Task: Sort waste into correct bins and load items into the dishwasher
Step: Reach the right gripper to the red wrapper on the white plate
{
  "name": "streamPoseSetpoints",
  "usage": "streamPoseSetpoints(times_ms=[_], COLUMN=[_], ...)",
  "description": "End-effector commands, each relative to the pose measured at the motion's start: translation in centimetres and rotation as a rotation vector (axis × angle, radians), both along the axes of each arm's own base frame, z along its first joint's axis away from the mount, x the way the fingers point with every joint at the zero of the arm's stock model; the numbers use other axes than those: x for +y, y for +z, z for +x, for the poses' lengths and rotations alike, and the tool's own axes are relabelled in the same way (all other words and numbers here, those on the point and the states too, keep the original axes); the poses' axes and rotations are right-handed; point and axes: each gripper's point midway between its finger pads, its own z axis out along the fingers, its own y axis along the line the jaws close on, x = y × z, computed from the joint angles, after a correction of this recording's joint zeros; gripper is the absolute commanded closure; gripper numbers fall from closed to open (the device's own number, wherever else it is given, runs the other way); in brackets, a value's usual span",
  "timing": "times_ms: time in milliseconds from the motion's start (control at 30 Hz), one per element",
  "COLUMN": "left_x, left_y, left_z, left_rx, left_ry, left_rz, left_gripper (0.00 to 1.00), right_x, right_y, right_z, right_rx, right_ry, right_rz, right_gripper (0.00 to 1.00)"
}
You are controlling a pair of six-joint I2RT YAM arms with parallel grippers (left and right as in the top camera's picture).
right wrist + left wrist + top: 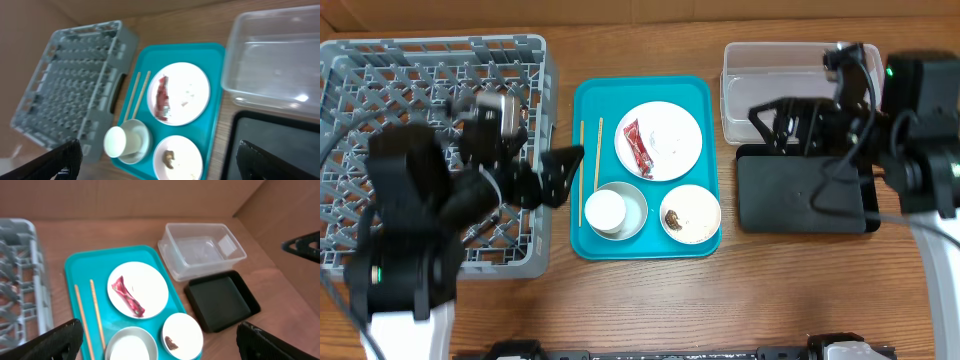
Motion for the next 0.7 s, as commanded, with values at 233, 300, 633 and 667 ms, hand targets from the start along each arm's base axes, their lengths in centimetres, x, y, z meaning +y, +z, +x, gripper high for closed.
streamPoseSetpoints(times_ms=[233, 300, 633, 667], left_x=[-2.2, -3.0, -2.3, -1.4], left_y=[-2.0, -2.2, -0.3, -0.2], left_z=[2.5, 2.1, -0.6, -0.9], left_rx=[0.22, 0.251, 0.114, 0.102], left_ry=[-0.08, -0.128, -0.086, -0.033], left_rz=[-0.184, -0.216, -0.069, -0.04], left_gripper=[0.0, 0.0, 0.0, 0.0], right_x=[4.1, 5.0, 8.8, 9.0], right_y=[-5.4, -7.6, -16.8, -17.6], right_z=[1.6, 1.9, 5.5, 5.8], right_rx=[0.154, 0.191, 0.299, 0.311], right_ry=[0.083, 0.089, 0.101, 0.1], right_rz=[-0.096, -0.175, -0.322, -0.324], right_gripper=[0.02, 0.07, 0.21, 0.21])
